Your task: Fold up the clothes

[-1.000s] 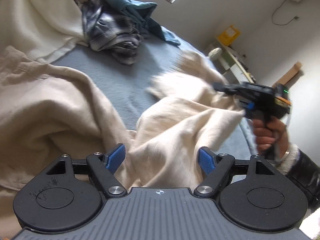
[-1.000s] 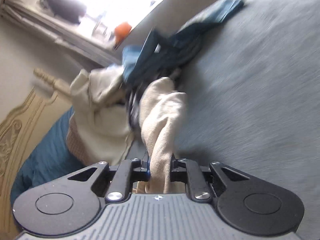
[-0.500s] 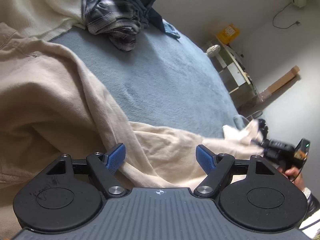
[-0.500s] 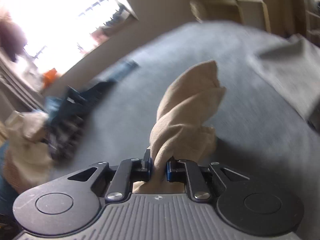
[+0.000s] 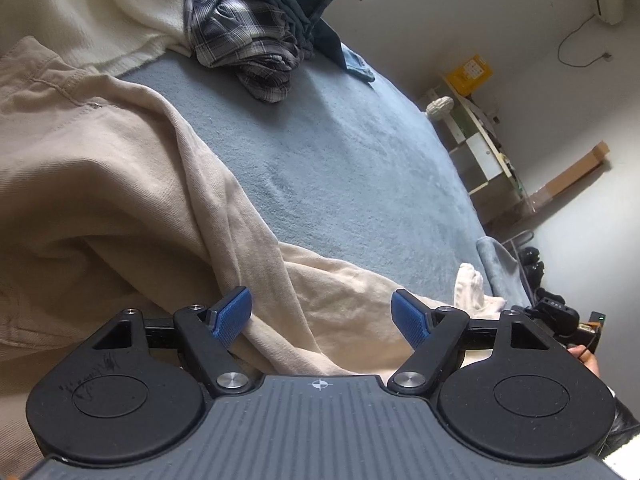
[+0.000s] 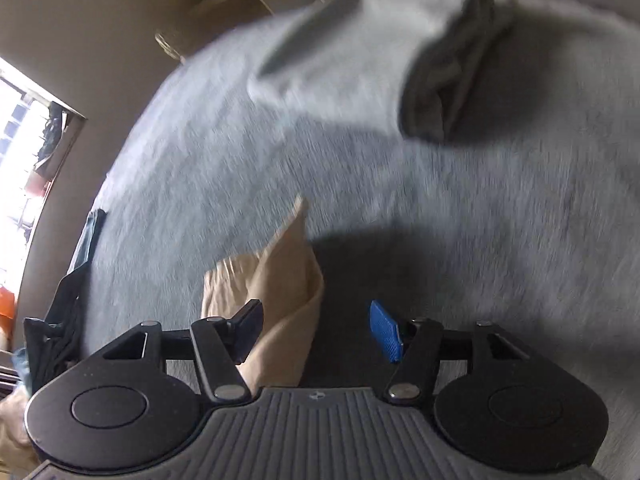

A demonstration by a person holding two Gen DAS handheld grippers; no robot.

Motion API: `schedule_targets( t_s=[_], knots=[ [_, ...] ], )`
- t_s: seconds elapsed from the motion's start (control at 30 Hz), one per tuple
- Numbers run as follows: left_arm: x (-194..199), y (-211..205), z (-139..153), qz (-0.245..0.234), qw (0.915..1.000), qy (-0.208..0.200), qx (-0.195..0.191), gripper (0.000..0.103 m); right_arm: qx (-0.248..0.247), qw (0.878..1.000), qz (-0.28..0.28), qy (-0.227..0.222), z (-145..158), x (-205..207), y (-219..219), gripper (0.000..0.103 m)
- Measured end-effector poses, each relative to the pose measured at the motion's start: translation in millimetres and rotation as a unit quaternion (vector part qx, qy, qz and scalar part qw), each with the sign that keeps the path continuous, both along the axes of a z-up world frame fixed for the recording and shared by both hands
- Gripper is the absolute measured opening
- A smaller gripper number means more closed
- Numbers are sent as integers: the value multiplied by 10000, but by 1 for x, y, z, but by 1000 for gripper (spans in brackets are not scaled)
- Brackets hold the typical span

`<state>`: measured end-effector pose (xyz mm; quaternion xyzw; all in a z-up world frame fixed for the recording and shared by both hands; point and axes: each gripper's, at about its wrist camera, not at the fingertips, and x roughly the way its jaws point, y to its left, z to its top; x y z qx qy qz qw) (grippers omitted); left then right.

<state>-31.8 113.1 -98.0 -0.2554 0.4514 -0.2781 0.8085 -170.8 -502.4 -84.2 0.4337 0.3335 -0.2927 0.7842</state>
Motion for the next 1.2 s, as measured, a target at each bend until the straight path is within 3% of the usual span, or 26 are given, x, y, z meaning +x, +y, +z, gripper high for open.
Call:
schedule_targets(
  t_s=[0.1, 0.2, 0.3, 0.4, 0.47, 0.63, 0.7, 0.83, 1.0, 1.1, 1.2],
  knots=[
    [-8, 15, 14, 152, 9998, -51, 134, 78, -693, 9969, 319, -184, 26, 14, 18, 62],
    [-18, 36, 30, 303, 9990, -120, 311, 78, -1241, 9856, 1041, -481, 54, 47, 45, 62],
    [-31, 59, 38, 398, 9976, 6, 572, 79, -1561, 9642, 2018, -730, 77, 89, 82, 63],
    [-45, 79, 39, 425, 9944, 224, 941, 79, -1538, 9313, 3179, -888, 90, 139, 132, 63],
    [-58, 91, 37, 440, 9917, 449, 1124, 79, -1343, 9091, 3825, -959, 92, 169, 165, 63],
    [-98, 119, 25, 515, 9819, 1202, 1372, 79, -221, 8503, 5146, -1080, 76, 218, 261, 63],
    [-113, 131, 17, 654, 9774, 1479, 1361, 79, -10, 8220, 5597, -1054, 69, 226, 299, 63],
    [-135, 150, -2, 1129, 9680, 1888, 1213, 79, 349, 7765, 6225, -909, 50, 236, 352, 64],
    [-151, 169, -24, 1953, 9534, 2095, 951, 79, 890, 7449, 6547, -922, 36, 242, 383, 68],
    [-157, 183, -38, 2639, 9399, 2042, 720, 79, 1121, 7376, 6597, -908, 29, 250, 393, 69],
    [-158, 193, -52, 3035, 9287, 2105, 329, 79, 1408, 7321, 6619, -777, 20, 260, 401, 71]
  ],
)
